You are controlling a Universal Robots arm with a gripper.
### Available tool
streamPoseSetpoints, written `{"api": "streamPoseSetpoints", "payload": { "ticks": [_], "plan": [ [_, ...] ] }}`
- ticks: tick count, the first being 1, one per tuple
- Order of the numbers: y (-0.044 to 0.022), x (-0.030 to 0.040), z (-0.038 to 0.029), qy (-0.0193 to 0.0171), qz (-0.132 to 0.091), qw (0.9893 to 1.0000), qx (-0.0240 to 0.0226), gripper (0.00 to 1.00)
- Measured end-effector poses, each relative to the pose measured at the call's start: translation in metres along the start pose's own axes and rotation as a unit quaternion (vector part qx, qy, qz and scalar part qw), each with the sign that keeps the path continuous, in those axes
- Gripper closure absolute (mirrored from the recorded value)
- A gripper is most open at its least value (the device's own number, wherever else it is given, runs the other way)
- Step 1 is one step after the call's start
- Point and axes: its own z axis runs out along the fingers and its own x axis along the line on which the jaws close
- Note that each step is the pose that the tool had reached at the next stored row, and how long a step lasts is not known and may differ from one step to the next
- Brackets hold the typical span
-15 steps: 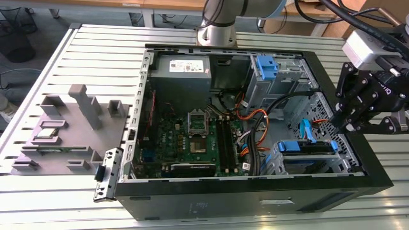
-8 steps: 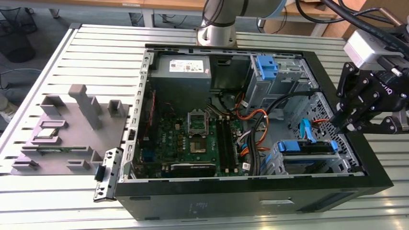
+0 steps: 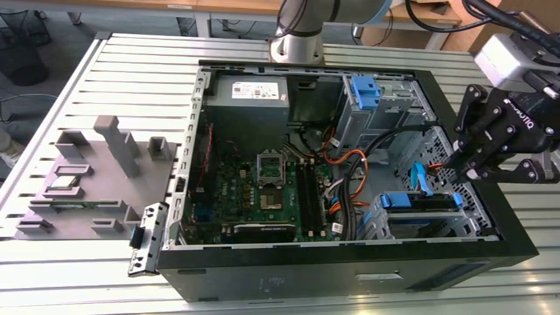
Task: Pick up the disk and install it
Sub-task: 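Insert the second disk wire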
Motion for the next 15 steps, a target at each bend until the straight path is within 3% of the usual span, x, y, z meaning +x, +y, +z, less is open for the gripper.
{"api": "streamPoseSetpoints", "payload": {
  "ticks": [5,15],
  "plan": [
    [-0.0009,-0.0007,0.0002,-0.0002,0.0,1.0,-0.004,0.71],
    [-0.0046,-0.0052,0.003,-0.0006,-0.001,0.9998,-0.0214,0.71]
  ]
}}
